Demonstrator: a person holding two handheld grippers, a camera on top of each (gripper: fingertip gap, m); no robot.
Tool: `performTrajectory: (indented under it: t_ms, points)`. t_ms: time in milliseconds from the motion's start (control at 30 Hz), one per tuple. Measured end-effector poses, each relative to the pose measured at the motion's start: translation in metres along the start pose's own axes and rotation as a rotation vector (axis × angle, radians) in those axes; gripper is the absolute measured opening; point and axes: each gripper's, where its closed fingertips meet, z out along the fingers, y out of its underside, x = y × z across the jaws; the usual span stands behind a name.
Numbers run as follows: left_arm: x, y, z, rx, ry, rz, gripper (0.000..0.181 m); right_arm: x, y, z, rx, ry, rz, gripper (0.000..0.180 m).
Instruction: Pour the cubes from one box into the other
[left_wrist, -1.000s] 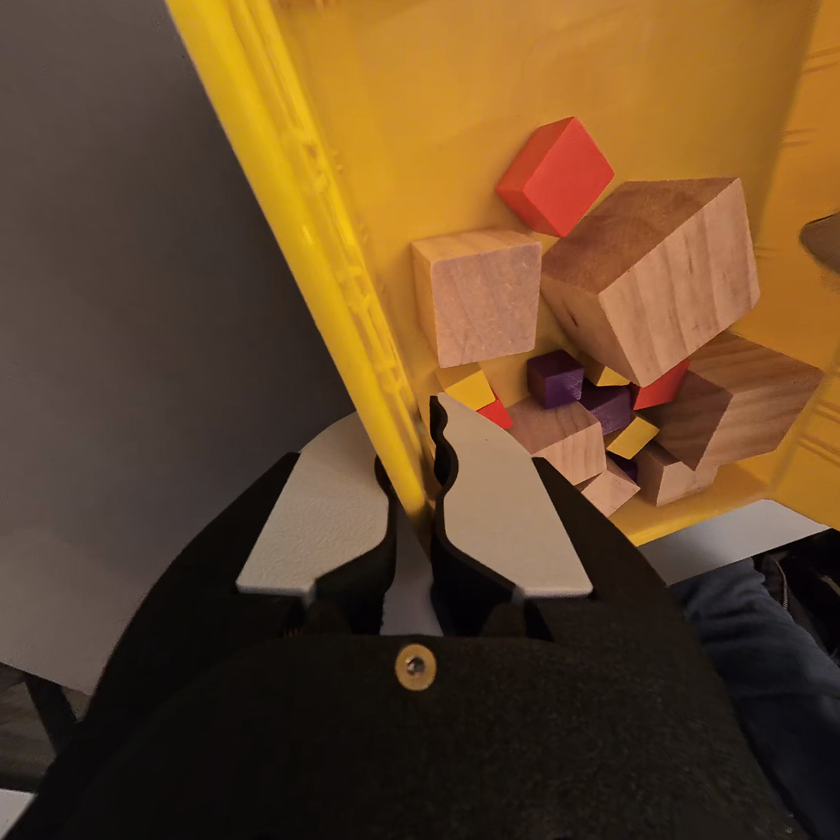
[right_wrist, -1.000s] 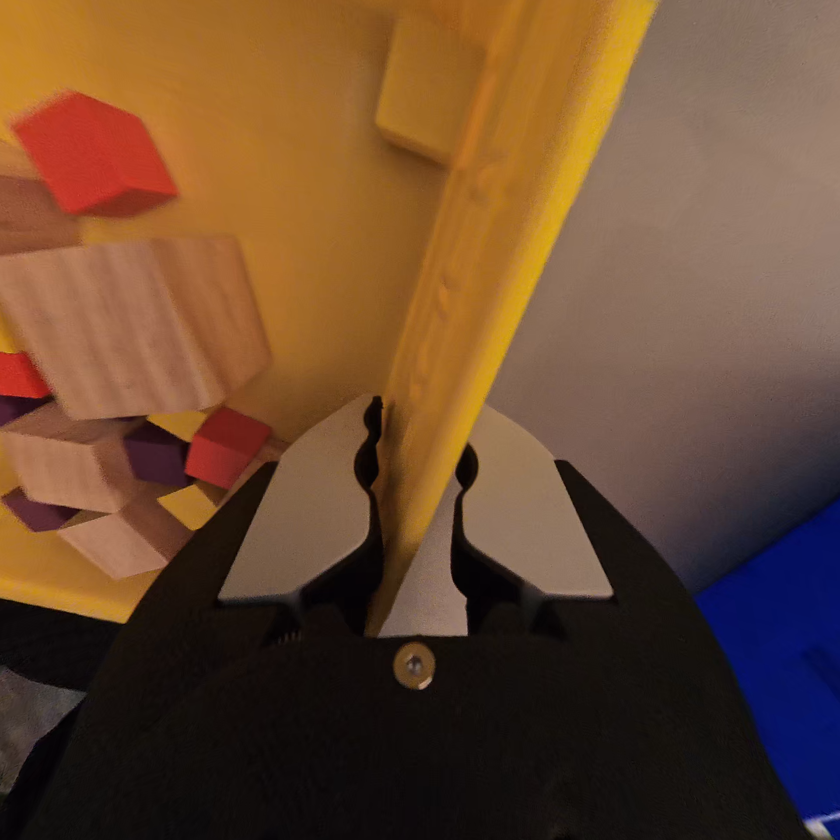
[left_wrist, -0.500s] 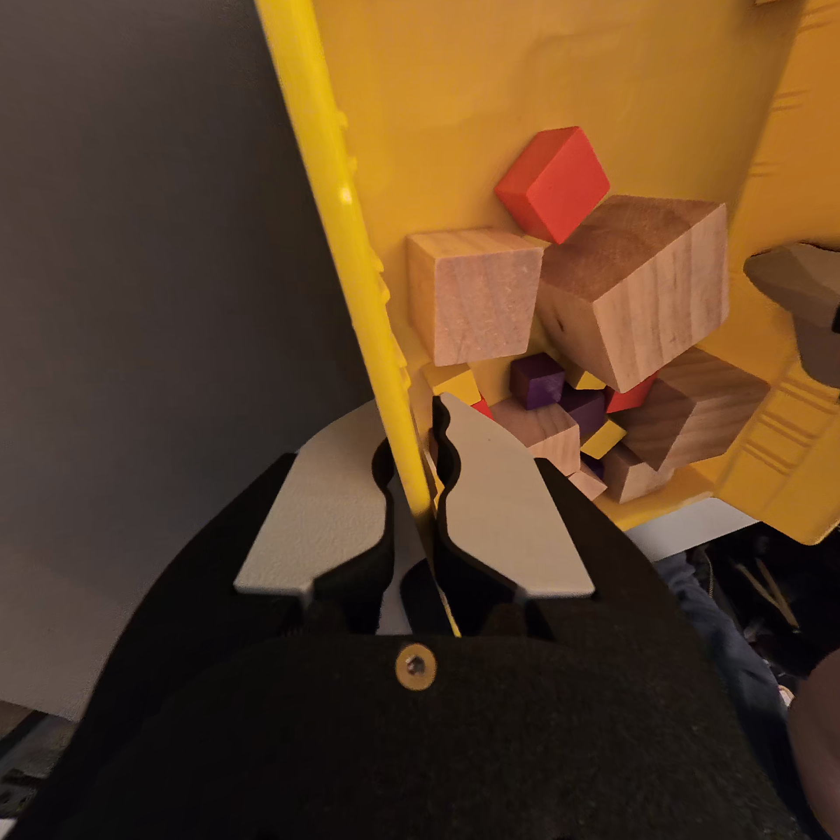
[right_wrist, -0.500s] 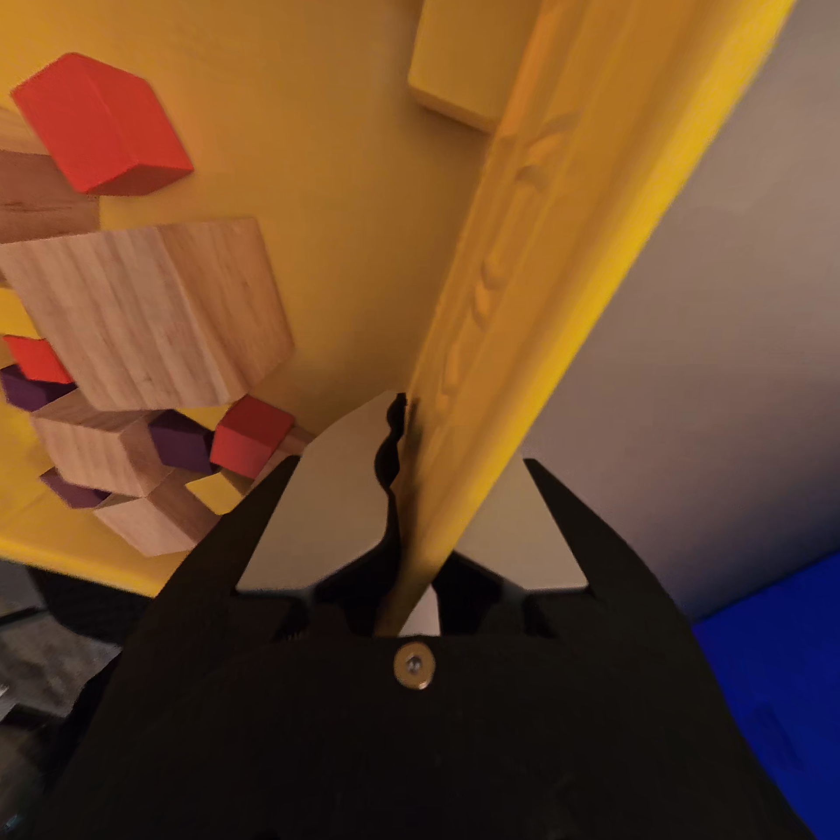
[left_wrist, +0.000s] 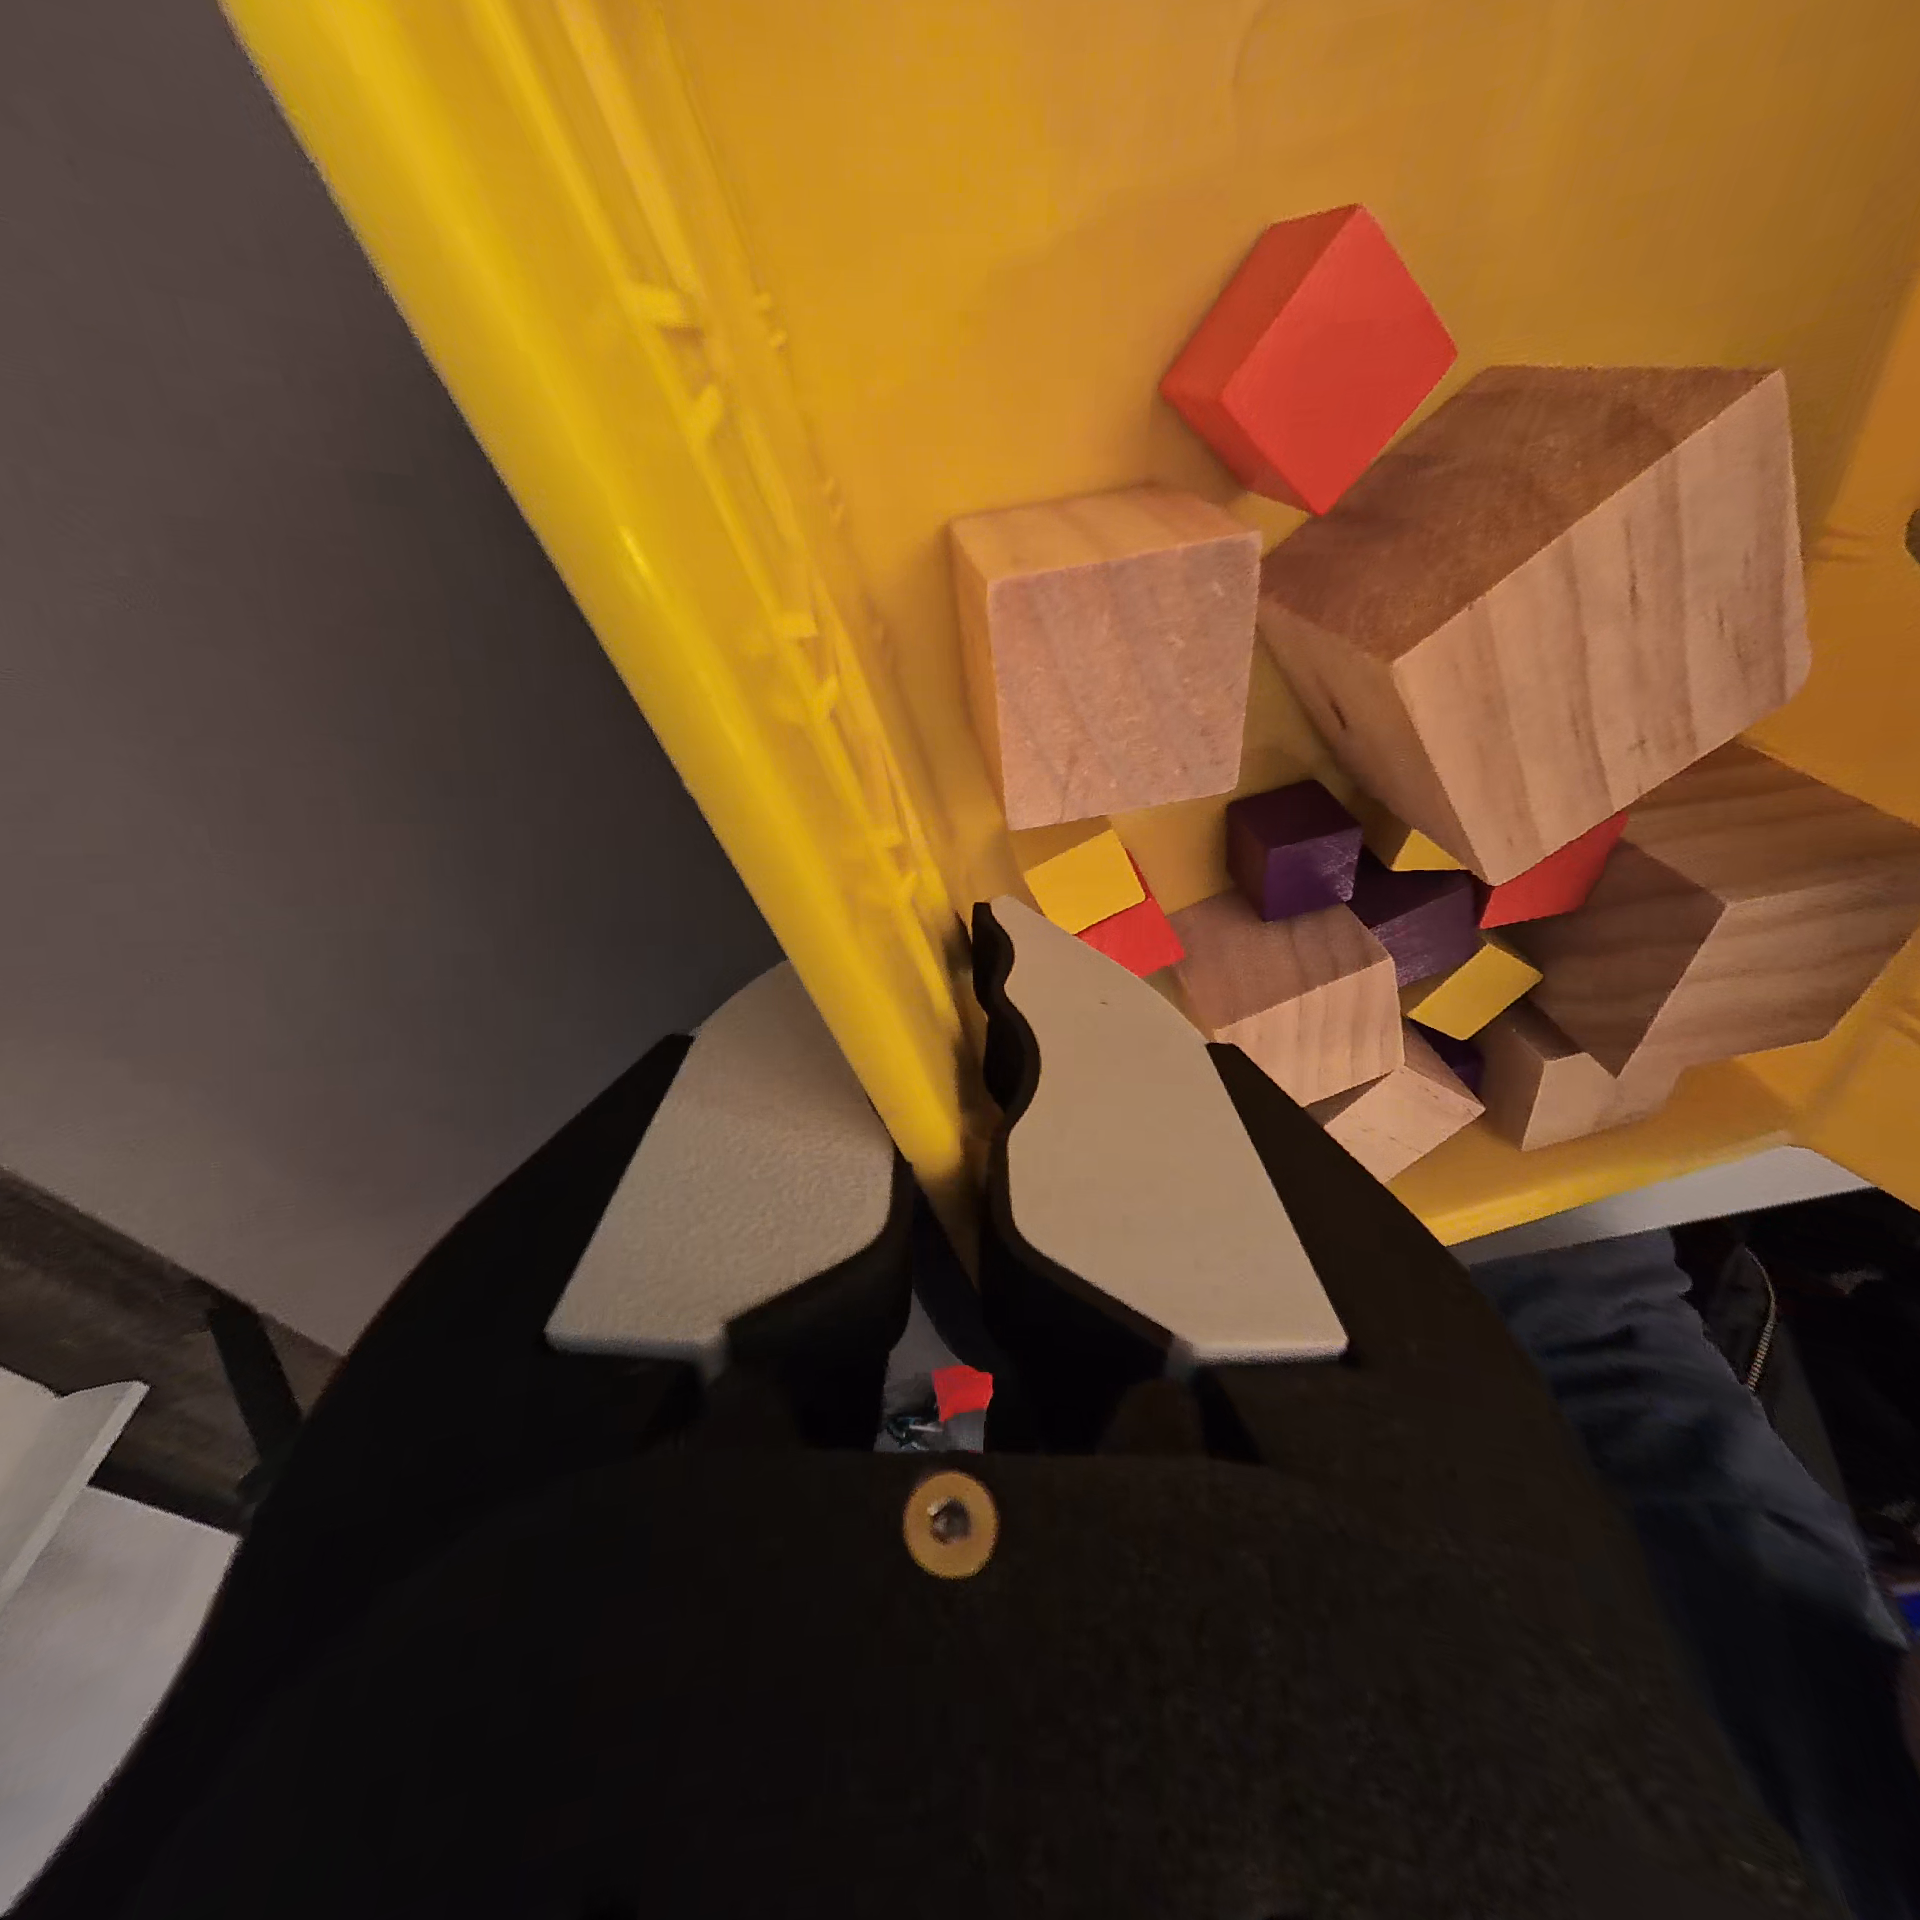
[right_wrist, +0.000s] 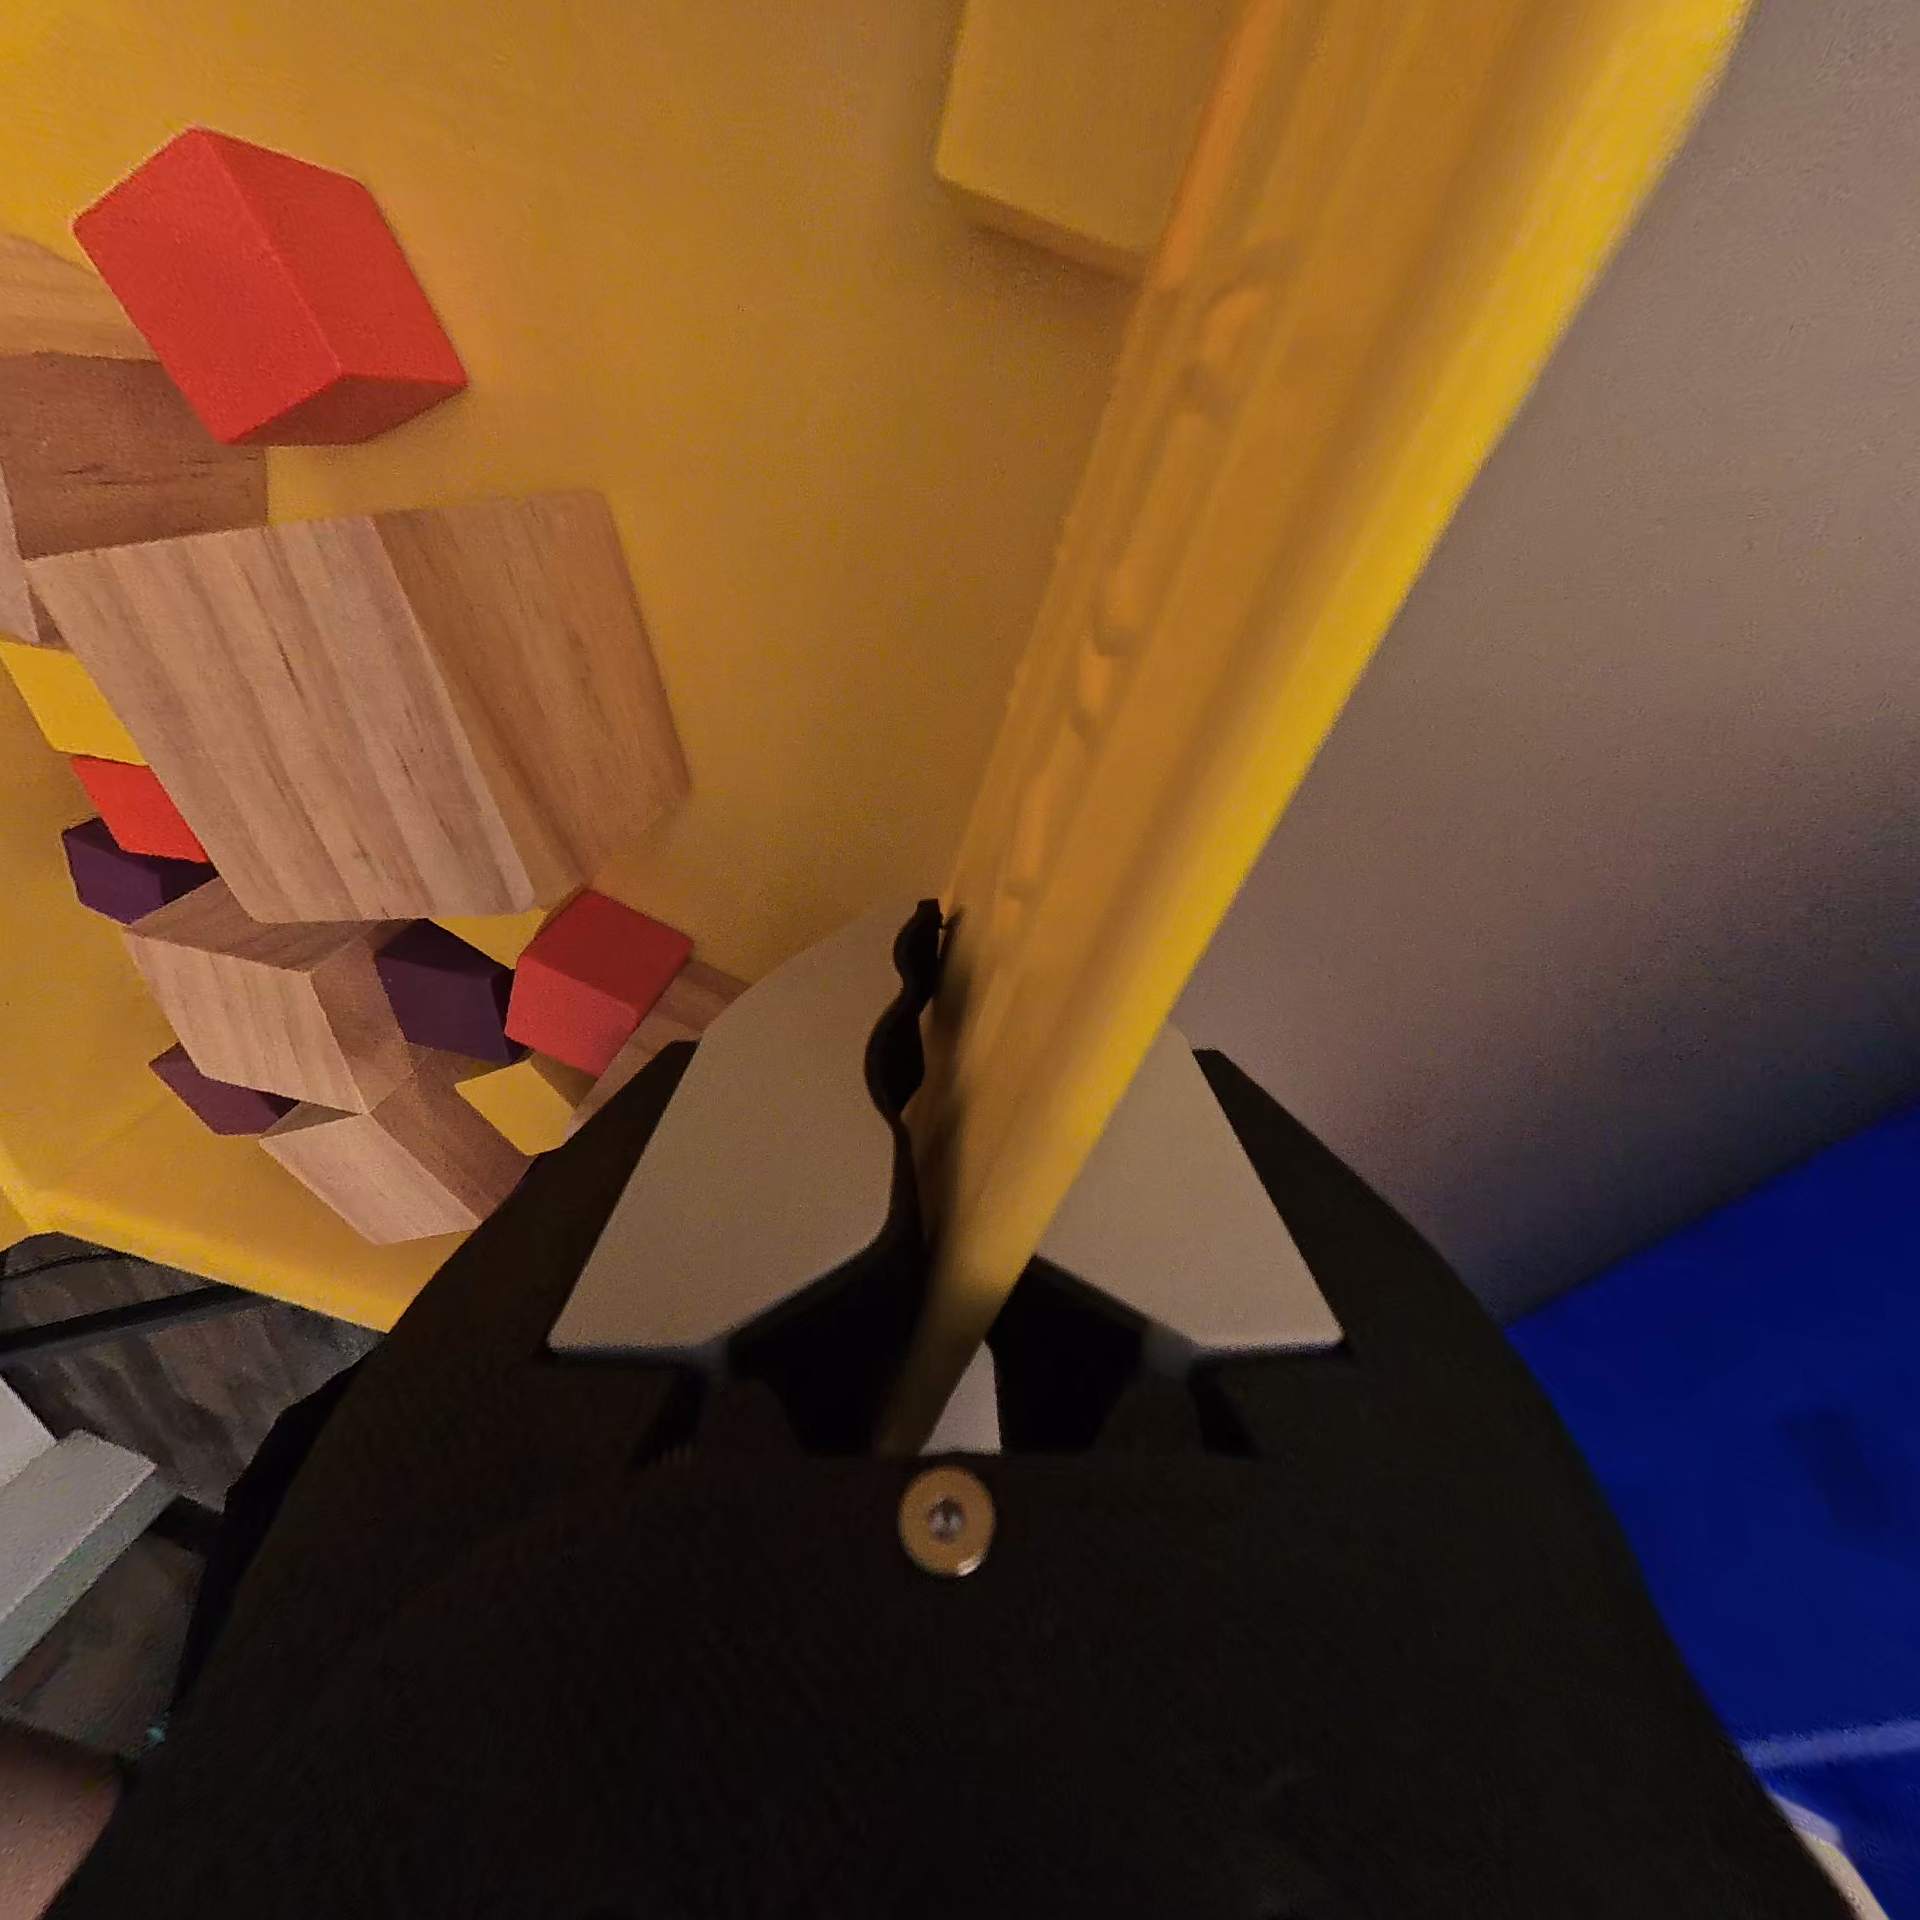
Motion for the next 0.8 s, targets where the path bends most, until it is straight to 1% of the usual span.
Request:
performTrajectory:
  t_ms: [67, 167, 267, 367, 500, 600, 700, 800]
  points:
    - [0.02, -0.009, -0.026, 0.024, -0.024, 0.019, 0.008, 0.014, 0.002, -0.027, 0.035, -0.014, 0.009, 0.005]
    - [0.063, -0.028, -0.07, 0.082, -0.058, 0.06, 0.008, 0.045, 0.008, -0.078, 0.106, -0.003, 0.029, 0.005]
    - [0.123, -0.051, -0.103, 0.152, -0.059, 0.124, 0.008, 0.094, 0.023, -0.131, 0.178, 0.042, 0.071, 0.005]
    - [0.192, -0.074, -0.12, 0.191, -0.043, 0.206, 0.008, 0.153, 0.05, -0.17, 0.217, 0.076, 0.137, 0.005]
    - [0.283, -0.104, -0.123, 0.25, -0.014, 0.319, 0.009, 0.232, 0.091, -0.207, 0.259, 0.154, 0.224, 0.004]
    - [0.342, -0.126, -0.114, 0.301, 0.065, 0.381, 0.008, 0.285, 0.119, -0.226, 0.296, 0.229, 0.278, 0.003]
    - [0.387, -0.143, -0.104, 0.344, 0.12, 0.425, 0.008, 0.327, 0.138, -0.238, 0.325, 0.31, 0.303, 0.003]
    - [0.418, -0.156, -0.098, 0.396, 0.153, 0.449, 0.008, 0.357, 0.147, -0.247, 0.371, 0.378, 0.307, 0.003]
